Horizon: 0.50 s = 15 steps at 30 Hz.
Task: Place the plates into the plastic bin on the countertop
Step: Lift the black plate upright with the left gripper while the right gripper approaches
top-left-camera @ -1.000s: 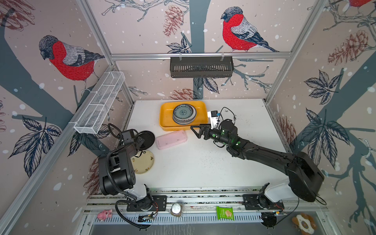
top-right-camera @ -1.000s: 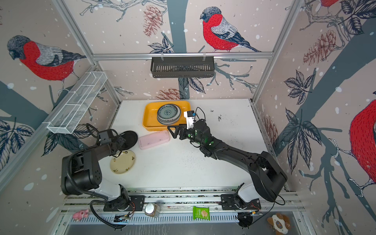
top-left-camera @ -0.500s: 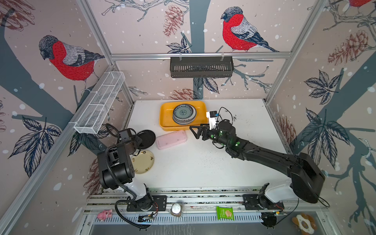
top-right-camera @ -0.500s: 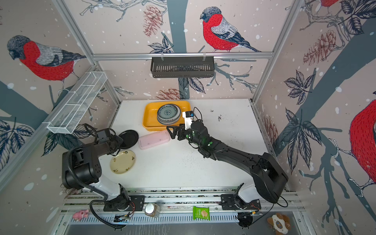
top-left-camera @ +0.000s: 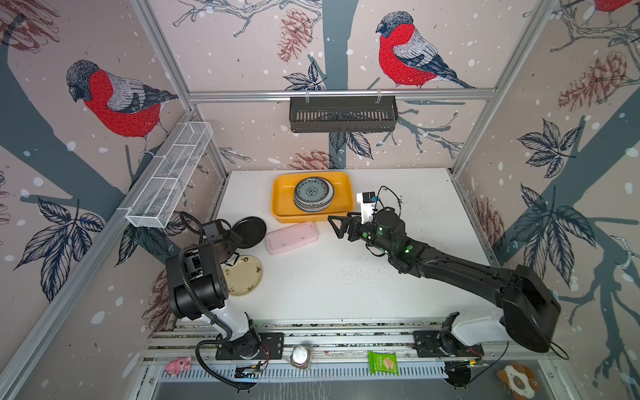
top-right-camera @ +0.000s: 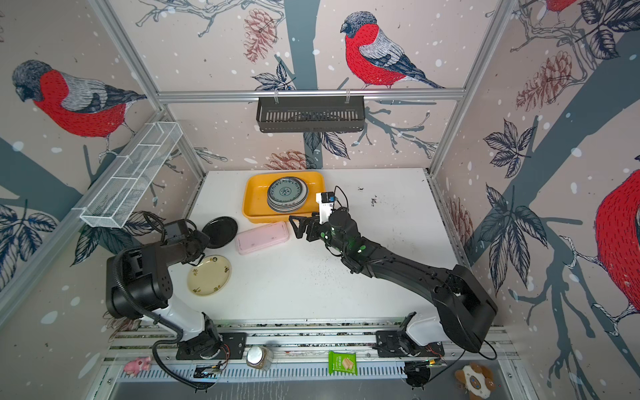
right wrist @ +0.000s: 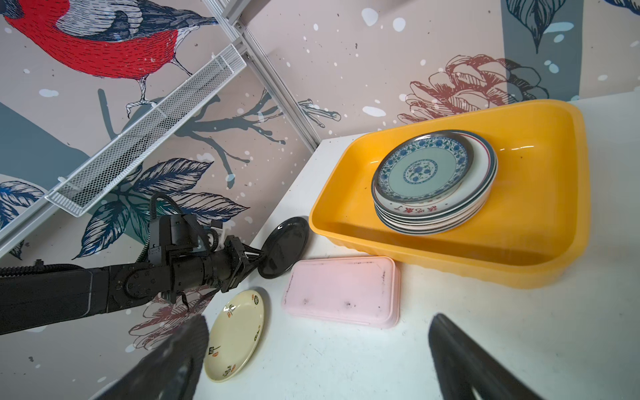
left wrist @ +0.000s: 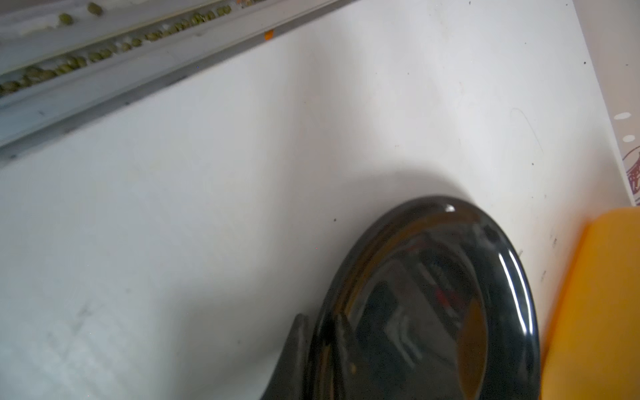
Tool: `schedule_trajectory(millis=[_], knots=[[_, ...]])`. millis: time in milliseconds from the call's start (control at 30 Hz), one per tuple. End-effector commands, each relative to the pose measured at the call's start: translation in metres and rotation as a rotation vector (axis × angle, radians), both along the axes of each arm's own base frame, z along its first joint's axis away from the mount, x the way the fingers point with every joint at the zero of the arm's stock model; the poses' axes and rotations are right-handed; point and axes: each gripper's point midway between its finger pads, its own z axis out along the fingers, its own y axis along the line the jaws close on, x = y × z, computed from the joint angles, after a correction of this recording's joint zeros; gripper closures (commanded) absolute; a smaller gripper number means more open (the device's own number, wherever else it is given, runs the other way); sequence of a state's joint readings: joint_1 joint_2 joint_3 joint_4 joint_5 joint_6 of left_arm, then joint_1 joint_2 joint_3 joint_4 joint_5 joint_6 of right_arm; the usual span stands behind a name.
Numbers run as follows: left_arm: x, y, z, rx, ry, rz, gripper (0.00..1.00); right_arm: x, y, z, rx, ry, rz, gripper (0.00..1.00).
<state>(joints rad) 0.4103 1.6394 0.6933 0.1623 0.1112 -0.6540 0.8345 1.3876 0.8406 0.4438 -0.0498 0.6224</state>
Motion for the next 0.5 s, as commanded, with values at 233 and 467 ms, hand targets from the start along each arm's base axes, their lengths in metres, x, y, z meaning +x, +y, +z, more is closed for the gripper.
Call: schedule_trajectory(millis=[233, 467], knots=[[0.011, -0.003, 0.026, -0.021, -0.073, -0.017, 0.95, 0.003, -0.012, 0.005, 0.012, -0.029, -0.055, 0.00], [0.020, -0.004, 0.050, -0.007, -0.122, -0.025, 0.98, 0.001, -0.018, 0.006, 0.027, -0.029, -0.072, 0.00]])
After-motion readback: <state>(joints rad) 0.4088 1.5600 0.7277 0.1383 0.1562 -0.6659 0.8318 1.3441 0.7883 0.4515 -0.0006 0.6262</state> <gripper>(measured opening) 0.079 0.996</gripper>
